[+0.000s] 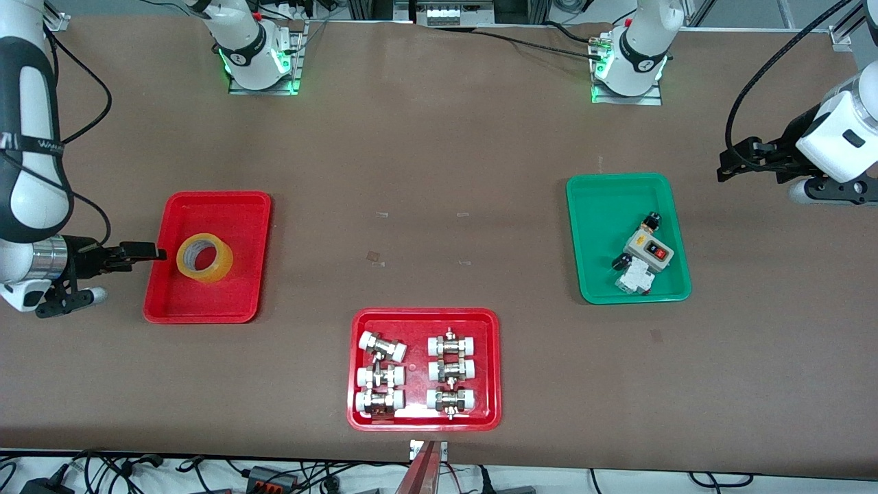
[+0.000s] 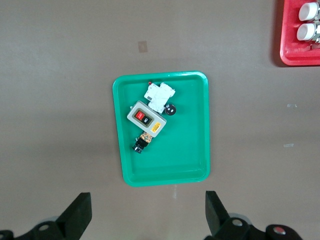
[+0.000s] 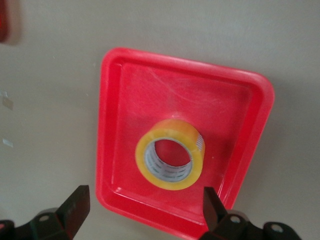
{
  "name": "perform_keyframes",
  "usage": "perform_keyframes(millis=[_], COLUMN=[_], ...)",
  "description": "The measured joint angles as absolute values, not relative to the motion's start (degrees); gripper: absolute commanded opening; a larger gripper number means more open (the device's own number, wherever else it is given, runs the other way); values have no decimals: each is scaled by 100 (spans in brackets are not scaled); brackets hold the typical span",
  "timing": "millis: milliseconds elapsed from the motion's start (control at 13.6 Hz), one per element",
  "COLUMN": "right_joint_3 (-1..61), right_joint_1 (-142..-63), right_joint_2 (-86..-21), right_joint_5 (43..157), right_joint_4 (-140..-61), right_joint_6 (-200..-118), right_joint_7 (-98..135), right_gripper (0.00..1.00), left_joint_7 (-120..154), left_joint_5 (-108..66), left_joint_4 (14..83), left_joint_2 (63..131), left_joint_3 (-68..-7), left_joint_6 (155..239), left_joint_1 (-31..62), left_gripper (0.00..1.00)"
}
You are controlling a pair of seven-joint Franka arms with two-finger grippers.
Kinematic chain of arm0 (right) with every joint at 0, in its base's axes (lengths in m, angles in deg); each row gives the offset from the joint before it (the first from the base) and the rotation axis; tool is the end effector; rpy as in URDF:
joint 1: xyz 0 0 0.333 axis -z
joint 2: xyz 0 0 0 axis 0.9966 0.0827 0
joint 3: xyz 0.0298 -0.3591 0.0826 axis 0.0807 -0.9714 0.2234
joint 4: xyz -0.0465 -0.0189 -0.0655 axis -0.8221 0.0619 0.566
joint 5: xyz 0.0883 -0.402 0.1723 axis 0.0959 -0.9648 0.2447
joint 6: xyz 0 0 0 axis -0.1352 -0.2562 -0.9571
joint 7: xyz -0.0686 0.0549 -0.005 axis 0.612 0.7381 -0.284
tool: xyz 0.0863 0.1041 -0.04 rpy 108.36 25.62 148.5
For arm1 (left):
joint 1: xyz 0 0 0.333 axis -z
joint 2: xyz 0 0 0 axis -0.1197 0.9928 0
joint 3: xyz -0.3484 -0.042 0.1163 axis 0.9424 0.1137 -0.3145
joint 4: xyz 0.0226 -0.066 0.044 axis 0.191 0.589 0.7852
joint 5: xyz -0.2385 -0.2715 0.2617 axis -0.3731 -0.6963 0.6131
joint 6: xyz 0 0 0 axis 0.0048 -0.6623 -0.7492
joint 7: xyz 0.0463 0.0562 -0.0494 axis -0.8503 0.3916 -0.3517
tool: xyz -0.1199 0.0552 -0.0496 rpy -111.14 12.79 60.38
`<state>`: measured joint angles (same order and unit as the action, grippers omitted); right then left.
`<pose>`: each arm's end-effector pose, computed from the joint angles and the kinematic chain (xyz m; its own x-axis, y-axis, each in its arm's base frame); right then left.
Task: Left arm passes tape to right arm into tray
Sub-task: 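Open the right gripper and draw it back from the tape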
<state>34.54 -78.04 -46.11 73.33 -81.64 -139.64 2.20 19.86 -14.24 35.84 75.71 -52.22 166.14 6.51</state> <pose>0.7445 -0.0822 0.3693 0.9599 0.2060 -0.1900 0.1591 -0.9587 -0.2357 0.6219 -0.0390 0.6202 0.9955 -0.0012 -0.0945 0.0021 -0.9994 0.0350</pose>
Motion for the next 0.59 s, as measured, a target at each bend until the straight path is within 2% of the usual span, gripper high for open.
perform_keyframes(millis=[440, 586], right_joint_3=[3450, 3450], right_joint_1=[-8262, -8287], right_joint_2=[-4819, -4953], right_joint_5=[7130, 7001], right_joint_4=[-6835, -6498], right_joint_6=[-12465, -12201], right_joint_7=[2054, 2174], right_gripper=[100, 100], left_joint_7=[1988, 1989], left_joint_5=[-1435, -1440], left_joint_4=[3584, 3584], left_joint_2=[7571, 7571], left_joint_3=[-5193, -5190], left_joint_6=[16643, 16645], left_joint_1=[651, 652], left_gripper=[100, 100])
